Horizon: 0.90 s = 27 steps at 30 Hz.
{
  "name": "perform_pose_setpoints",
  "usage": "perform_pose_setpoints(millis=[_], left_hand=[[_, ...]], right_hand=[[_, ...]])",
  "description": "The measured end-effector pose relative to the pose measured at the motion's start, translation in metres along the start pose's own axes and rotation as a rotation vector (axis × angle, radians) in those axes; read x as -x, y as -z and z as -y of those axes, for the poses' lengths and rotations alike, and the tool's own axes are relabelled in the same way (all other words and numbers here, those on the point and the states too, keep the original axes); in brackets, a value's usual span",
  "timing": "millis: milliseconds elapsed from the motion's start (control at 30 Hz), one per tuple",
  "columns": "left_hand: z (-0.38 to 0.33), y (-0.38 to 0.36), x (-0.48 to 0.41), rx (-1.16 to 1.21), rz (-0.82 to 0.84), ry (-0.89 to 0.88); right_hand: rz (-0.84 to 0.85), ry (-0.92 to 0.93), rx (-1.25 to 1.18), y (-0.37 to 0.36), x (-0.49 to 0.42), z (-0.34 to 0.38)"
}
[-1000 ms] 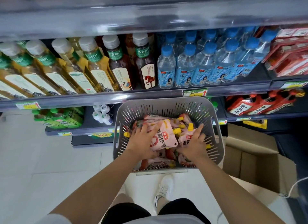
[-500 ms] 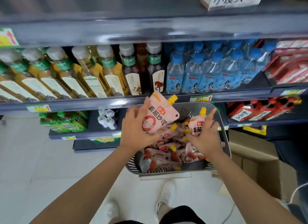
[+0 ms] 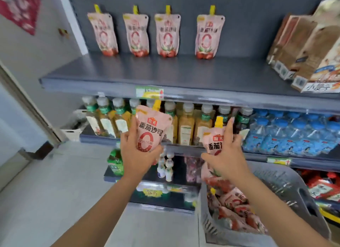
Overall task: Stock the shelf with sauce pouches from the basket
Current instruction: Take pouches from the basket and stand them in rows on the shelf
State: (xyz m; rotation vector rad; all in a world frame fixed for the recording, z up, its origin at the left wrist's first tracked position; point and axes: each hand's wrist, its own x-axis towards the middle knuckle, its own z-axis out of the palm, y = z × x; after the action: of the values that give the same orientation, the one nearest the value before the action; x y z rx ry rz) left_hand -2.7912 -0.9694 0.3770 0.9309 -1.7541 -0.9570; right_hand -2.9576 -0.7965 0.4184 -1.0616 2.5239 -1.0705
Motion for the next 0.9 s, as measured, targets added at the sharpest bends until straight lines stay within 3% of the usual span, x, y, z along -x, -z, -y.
perform_pose_setpoints(millis=[233, 433, 733, 900], left_hand=[[-0.003, 0.121, -0.078, 0.101, -0.167, -0.099], [-0.024, 0.177, -0.154, 0.147, -0.26, -0.164], [-0.049, 0.173, -0.288, 0.095, -0.271, -0.215], [-0.043, 0.143, -0.361, 0.009, -0.246, -0.105]], right_hand=[[-0.043, 0.163, -0.058, -0.047, -0.016, 0.14], [-0.153, 0.297, -0.139, -0.061, -0.044, 0.232], [-0.28, 0.397, -0.274, -0.066, -0.132, 0.305], [-0.339, 0.393, -0.28, -0.071, -0.201, 0.321]])
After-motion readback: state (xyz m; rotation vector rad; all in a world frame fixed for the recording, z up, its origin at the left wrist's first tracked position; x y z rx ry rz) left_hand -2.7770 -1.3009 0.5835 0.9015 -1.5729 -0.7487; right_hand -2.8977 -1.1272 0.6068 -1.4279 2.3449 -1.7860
